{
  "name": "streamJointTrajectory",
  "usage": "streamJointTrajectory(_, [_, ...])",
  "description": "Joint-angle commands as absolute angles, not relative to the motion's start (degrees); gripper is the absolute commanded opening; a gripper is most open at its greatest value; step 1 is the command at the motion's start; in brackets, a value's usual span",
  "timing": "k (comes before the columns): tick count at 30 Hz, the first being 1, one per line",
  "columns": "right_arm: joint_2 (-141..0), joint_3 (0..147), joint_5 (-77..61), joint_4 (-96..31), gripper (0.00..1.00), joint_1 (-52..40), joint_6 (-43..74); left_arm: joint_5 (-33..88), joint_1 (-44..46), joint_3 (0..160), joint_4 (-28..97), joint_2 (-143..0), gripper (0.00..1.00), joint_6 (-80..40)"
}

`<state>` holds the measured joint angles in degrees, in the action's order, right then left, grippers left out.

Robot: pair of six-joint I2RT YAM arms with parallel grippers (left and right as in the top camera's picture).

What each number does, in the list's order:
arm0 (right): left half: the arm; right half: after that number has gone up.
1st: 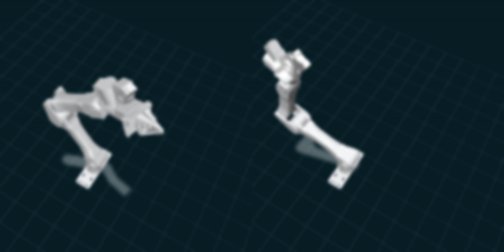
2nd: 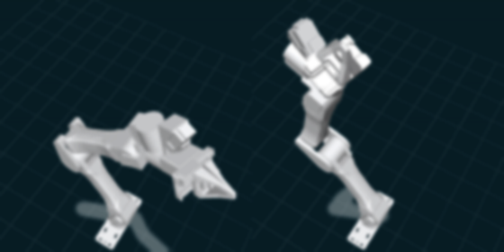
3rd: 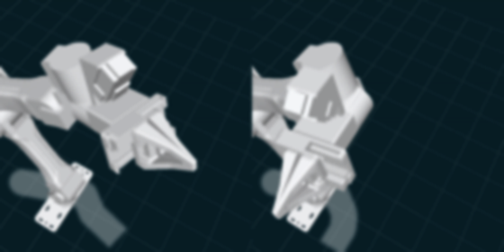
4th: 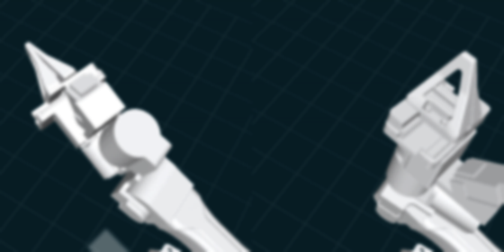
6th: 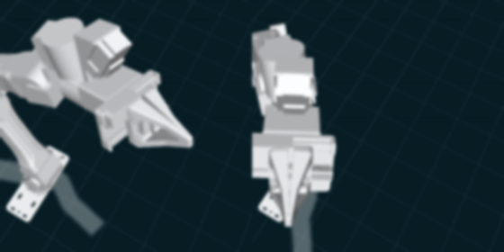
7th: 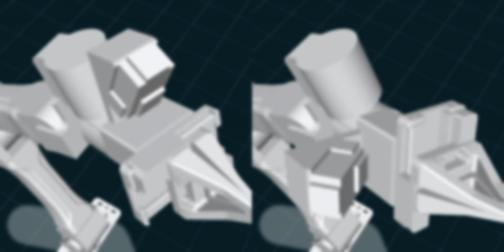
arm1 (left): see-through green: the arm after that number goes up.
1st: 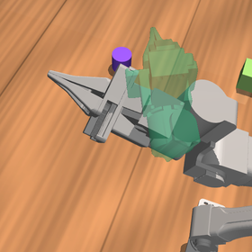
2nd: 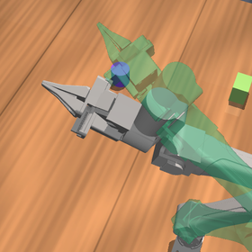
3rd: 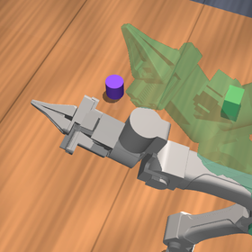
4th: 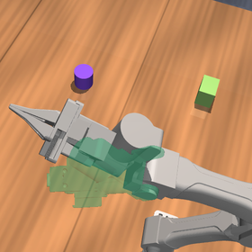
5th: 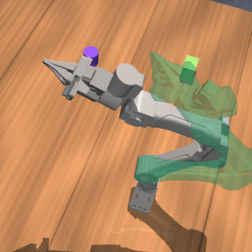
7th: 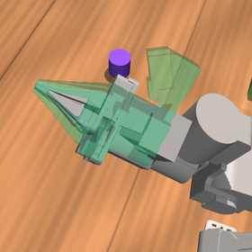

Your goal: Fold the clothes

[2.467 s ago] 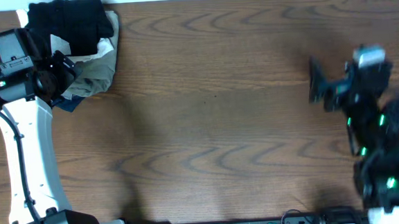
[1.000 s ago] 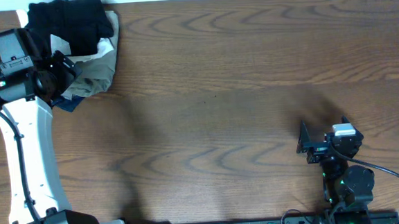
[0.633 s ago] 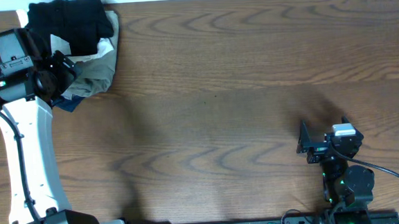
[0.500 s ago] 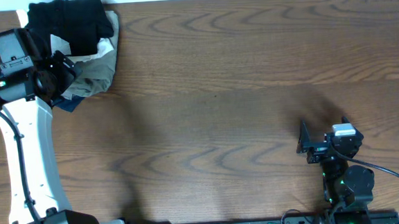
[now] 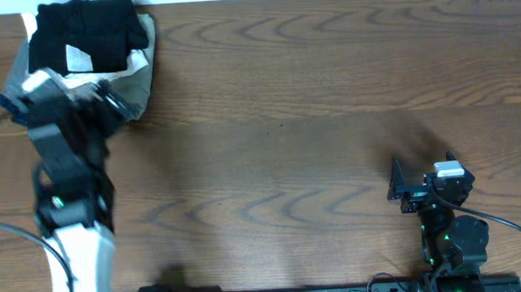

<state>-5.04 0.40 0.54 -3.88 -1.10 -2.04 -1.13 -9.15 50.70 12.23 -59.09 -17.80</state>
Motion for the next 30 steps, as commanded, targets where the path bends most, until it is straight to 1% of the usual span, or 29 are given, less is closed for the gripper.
streamJointTrajectory(1, [-4.99, 0.32, 1.08, -4.14, 0.99, -1.63, -1.32, 2.02, -7.57, 41.23, 7.95, -51.57, 0.98, -9.13])
streamJointTrajectory(5, [-4.99, 0.32, 1.08, -4.14, 0.99, -1.63, -1.32, 2.74, -7.18, 30.87, 2.63, -41.89, 0.98, -9.04])
streamJointTrajectory(10, [-4.99, 0.32, 1.08, -4.14, 0.99, -1.63, -1.32, 9.96, -7.18, 20.25, -2.48, -30.39, 0.98, -9.02])
streamJointTrajectory(15, [-4.99, 0.32, 1.08, -4.14, 0.99, -1.63, -1.32, 9.61, -6.04, 11.53, -4.21, -17.69, 0.98, -7.29])
streamJointTrajectory(18, [-4.99, 0.32, 1.08, -4.14, 0.99, -1.63, -1.32, 9.19, -6.02, 7.77, -5.17, -12.38, 0.98, -7.11])
streamJointTrajectory(23, [-4.99, 0.32, 1.08, -4.14, 0.99, -1.63, -1.32, 5.26, -5.54, 3.38, -6.70, -8.21, 0.98, -7.29])
streamJointTrajectory(30, [-4.99, 0.32, 1.08, -4.14, 0.99, -1.63, -1.32, -5.30, -1.37, 0.23, -5.61, -4.84, 0.98, -7.31])
